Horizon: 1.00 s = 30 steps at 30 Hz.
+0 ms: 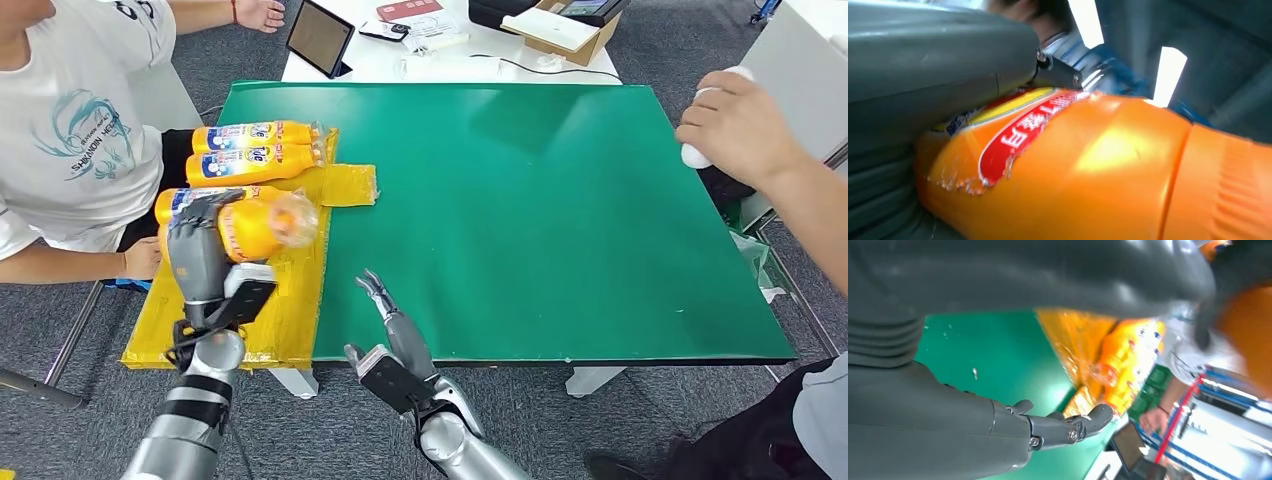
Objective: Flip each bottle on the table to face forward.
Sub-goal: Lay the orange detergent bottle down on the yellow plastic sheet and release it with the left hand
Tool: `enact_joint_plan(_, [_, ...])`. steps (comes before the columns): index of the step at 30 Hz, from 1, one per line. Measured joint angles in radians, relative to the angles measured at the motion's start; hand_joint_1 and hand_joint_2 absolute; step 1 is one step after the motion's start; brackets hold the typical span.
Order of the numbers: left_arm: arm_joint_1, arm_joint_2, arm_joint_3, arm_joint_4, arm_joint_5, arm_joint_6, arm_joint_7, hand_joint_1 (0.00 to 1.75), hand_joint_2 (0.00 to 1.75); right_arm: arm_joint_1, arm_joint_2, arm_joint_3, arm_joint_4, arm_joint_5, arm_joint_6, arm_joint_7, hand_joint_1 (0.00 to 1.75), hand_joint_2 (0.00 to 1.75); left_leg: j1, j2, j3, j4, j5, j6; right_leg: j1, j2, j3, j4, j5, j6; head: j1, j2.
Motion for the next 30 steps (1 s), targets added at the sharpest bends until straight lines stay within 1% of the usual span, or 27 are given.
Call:
enact_joint_plan(1, [-0.019, 0.001, 0.047, 0.024, -0.149, 0.000, 0.026, 1.75, 1.75, 0.006, -0.002, -0.003, -0.017, -0.001, 0.000, -0.003, 0.00, 0.00, 0.000, 0.000, 0.000, 0.000, 0.000, 0.000, 0.000, 0.000, 0.000, 0.000, 0.000, 0.000, 0.000, 0.000])
enact_joint_plan(3, [-0.050, 0.007, 0.116, 0.076, -0.389, 0.001, 0.106, 1.75, 1.75, 0.014, -0.005, -0.005, -0.043, -0.001, 0.000, -0.008, 0.00, 0.00, 0.000, 0.001, 0.000, 0.000, 0.000, 0.000, 0.000, 0.000, 0.000, 0.000, 0.000, 0.000, 0.000, 0.000])
enact_joint_plan(5, [-0.077, 0.024, 0.143, 0.137, -0.520, 0.001, 0.191, 1.75, 1.75, 0.018, -0.006, -0.006, -0.063, 0.000, 0.000, -0.013, 0.00, 0.00, 0.000, 0.001, 0.000, 0.000, 0.000, 0.000, 0.000, 0.000, -0.001, 0.000, 0.000, 0.000, 0.000, 0.000])
enact_joint_plan(7, [-0.115, 0.049, 0.145, 0.221, -0.584, 0.001, 0.264, 1.75, 1.75, 0.021, -0.008, -0.006, -0.084, 0.000, 0.000, -0.017, 0.00, 0.00, 0.001, 0.000, 0.000, 0.000, 0.001, -0.001, 0.001, 0.000, 0.000, 0.000, 0.000, 0.000, 0.000, 0.000])
enact_joint_plan(11, [-0.181, 0.091, 0.123, 0.392, -0.603, -0.017, 0.365, 1.75, 1.75, 0.031, -0.009, -0.007, -0.117, -0.003, 0.000, -0.021, 0.00, 0.00, 0.001, 0.000, 0.000, 0.000, 0.001, -0.001, 0.001, 0.000, 0.000, 0.000, 0.000, 0.000, 0.000, 0.000])
enact_joint_plan(13, [-0.210, 0.107, 0.097, 0.480, -0.589, -0.060, 0.397, 1.75, 1.75, 0.038, -0.010, -0.007, -0.133, -0.005, 0.000, -0.020, 0.00, 0.00, 0.001, 0.000, 0.000, 0.000, 0.001, -0.001, 0.001, 0.000, 0.000, 0.000, 0.000, 0.000, 0.000, 0.000])
enact_joint_plan(16, [-0.236, 0.125, 0.066, 0.580, -0.565, -0.152, 0.436, 1.75, 1.75, 0.050, -0.010, -0.011, -0.153, -0.005, 0.002, -0.017, 0.00, 0.00, 0.001, 0.000, 0.000, 0.000, 0.001, -0.001, 0.001, 0.000, 0.000, 0.000, 0.000, 0.000, 0.000, 0.000])
enact_joint_plan(18, [-0.246, 0.131, 0.052, 0.623, -0.556, -0.199, 0.452, 1.75, 1.75, 0.057, -0.010, -0.015, -0.161, -0.004, 0.003, -0.014, 0.00, 0.00, 0.001, 0.000, 0.000, 0.000, 0.001, -0.001, 0.001, 0.000, 0.000, 0.000, 0.000, 0.000, 0.000, 0.000])
enact_joint_plan(23, [-0.274, 0.141, 0.034, 0.679, -0.546, -0.226, 0.461, 1.75, 1.75, 0.064, -0.011, -0.017, -0.173, -0.003, 0.004, -0.011, 0.00, 0.00, 0.001, -0.001, 0.000, 0.000, 0.001, -0.001, 0.001, 0.000, 0.000, 0.000, 0.000, 0.000, 0.000, 0.000])
enact_joint_plan(25, [-0.284, 0.143, 0.032, 0.693, -0.534, -0.261, 0.465, 1.75, 1.75, 0.065, -0.011, -0.018, -0.176, -0.003, 0.007, -0.009, 0.00, 0.00, 0.001, -0.001, 0.000, 0.000, 0.001, -0.001, 0.001, 0.000, 0.000, 0.000, 0.000, 0.000, 0.000, 0.000])
enact_joint_plan(26, [-0.289, 0.145, 0.031, 0.698, -0.528, -0.288, 0.471, 1.66, 1.75, 0.066, -0.011, -0.019, -0.176, -0.002, 0.009, -0.008, 0.00, 0.00, 0.001, -0.001, 0.000, 0.000, 0.001, -0.001, 0.001, 0.000, 0.001, 0.000, 0.000, 0.000, 0.000, 0.000])
enact_joint_plan(29, [-0.305, 0.150, 0.027, 0.707, -0.513, -0.358, 0.493, 0.35, 1.75, 0.070, -0.011, -0.022, -0.177, -0.001, 0.018, 0.000, 0.00, 0.00, 0.001, -0.001, 0.002, 0.000, 0.001, -0.002, 0.001, 0.000, 0.002, 0.000, 0.000, 0.000, 0.000, 0.000])
enact_joint_plan(30, [-0.308, 0.151, 0.026, 0.709, -0.506, -0.372, 0.497, 0.00, 1.31, 0.072, -0.011, -0.023, -0.177, -0.001, 0.020, 0.002, 0.00, 0.00, 0.001, -0.001, 0.002, 0.000, 0.001, -0.002, 0.001, 0.000, 0.003, 0.000, 0.000, 0.000, 0.000, 0.000])
